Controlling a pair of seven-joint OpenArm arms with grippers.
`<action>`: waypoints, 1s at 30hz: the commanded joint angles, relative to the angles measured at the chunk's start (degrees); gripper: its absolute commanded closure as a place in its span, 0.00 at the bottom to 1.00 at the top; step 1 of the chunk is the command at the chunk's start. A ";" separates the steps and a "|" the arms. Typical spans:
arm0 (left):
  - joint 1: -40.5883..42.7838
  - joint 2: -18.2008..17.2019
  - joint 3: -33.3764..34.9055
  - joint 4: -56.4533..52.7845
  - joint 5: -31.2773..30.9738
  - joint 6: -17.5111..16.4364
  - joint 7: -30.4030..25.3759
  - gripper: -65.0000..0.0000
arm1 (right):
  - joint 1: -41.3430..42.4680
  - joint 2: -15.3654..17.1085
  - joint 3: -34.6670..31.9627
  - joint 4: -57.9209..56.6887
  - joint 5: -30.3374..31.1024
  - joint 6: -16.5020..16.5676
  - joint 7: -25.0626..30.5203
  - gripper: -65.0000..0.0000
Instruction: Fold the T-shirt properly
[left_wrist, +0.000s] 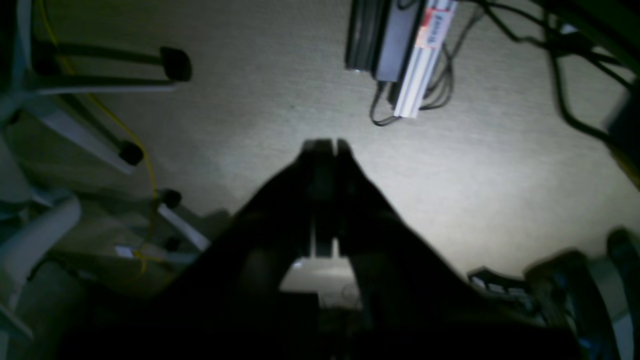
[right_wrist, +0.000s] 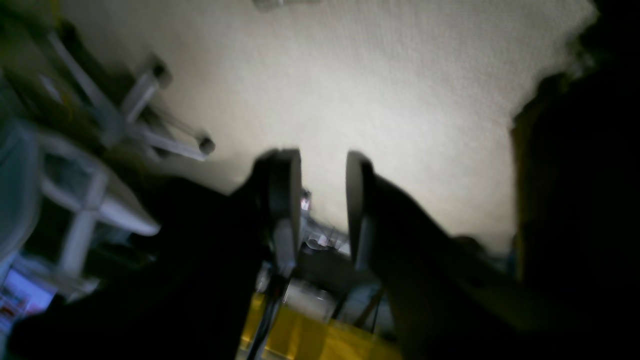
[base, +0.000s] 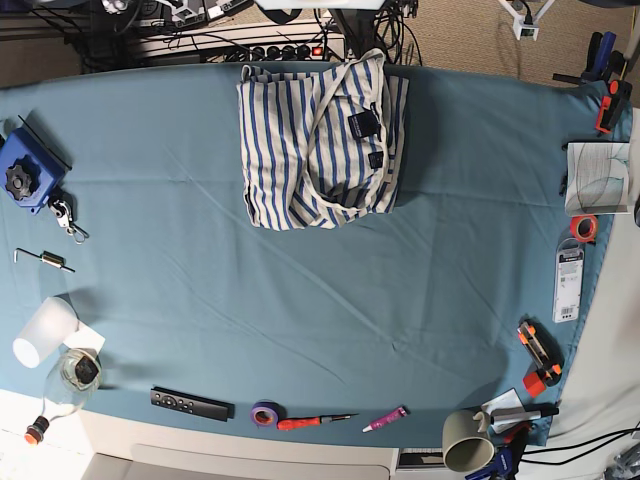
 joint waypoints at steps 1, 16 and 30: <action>-0.20 -0.42 -0.17 -1.44 0.52 -0.07 -0.70 1.00 | 1.27 0.66 -0.52 -2.43 -0.68 -0.35 0.96 0.75; -15.63 -0.24 -0.17 -40.44 5.18 -0.02 -27.45 1.00 | 21.09 -0.07 -10.32 -36.92 -9.55 -12.85 38.95 0.75; -25.83 1.18 -0.15 -56.43 10.38 0.02 -30.77 1.00 | 24.15 -3.10 -10.43 -46.60 -16.81 -26.16 61.13 0.75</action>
